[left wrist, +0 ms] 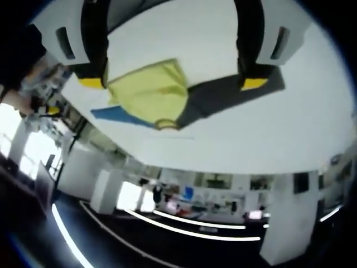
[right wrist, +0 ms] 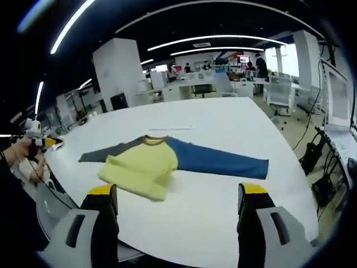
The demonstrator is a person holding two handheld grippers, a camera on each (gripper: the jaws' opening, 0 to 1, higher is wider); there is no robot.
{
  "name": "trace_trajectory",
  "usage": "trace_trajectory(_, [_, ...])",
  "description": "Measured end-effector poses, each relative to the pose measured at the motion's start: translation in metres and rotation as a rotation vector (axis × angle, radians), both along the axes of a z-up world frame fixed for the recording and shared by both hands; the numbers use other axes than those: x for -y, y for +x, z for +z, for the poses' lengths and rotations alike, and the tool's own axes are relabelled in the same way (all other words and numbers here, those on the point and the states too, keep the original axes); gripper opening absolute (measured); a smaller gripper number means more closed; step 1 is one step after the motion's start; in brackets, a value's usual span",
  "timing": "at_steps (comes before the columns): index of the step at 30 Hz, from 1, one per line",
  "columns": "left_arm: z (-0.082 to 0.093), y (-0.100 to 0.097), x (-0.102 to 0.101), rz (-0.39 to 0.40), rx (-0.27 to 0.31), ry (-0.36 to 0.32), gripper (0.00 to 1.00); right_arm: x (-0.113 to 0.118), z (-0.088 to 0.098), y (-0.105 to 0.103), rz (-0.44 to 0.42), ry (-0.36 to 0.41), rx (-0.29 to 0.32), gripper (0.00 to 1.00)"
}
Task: Fold the garment on the visible template until the final outline fits inside the template.
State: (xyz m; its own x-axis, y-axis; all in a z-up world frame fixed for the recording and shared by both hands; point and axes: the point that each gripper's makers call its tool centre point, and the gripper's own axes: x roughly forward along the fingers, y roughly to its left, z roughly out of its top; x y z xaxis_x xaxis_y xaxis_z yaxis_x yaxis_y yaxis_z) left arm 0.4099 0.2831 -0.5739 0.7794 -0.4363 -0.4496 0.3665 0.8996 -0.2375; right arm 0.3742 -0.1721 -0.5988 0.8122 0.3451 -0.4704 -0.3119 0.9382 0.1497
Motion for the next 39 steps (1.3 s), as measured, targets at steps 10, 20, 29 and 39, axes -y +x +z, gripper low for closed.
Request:
trace_trajectory(10, [-0.032, 0.014, 0.029, -0.075, -0.063, 0.007, 0.85, -0.014, -0.023, 0.016, 0.038, 0.018, -0.025, 0.78])
trace_trajectory(20, [-0.059, 0.034, 0.044, -0.147, -0.094, 0.054, 0.75, -0.042, -0.042, 0.029, 0.081, 0.065, -0.045, 0.62])
trace_trajectory(29, [-0.088, 0.062, 0.051, -0.183, -0.12, 0.055, 0.67, -0.065, -0.066, 0.043, 0.101, 0.09, -0.092, 0.56])
trace_trajectory(39, [-0.112, 0.08, 0.052, -0.205, -0.124, 0.105, 0.56, -0.08, -0.093, 0.057, 0.091, 0.099, -0.135, 0.5])
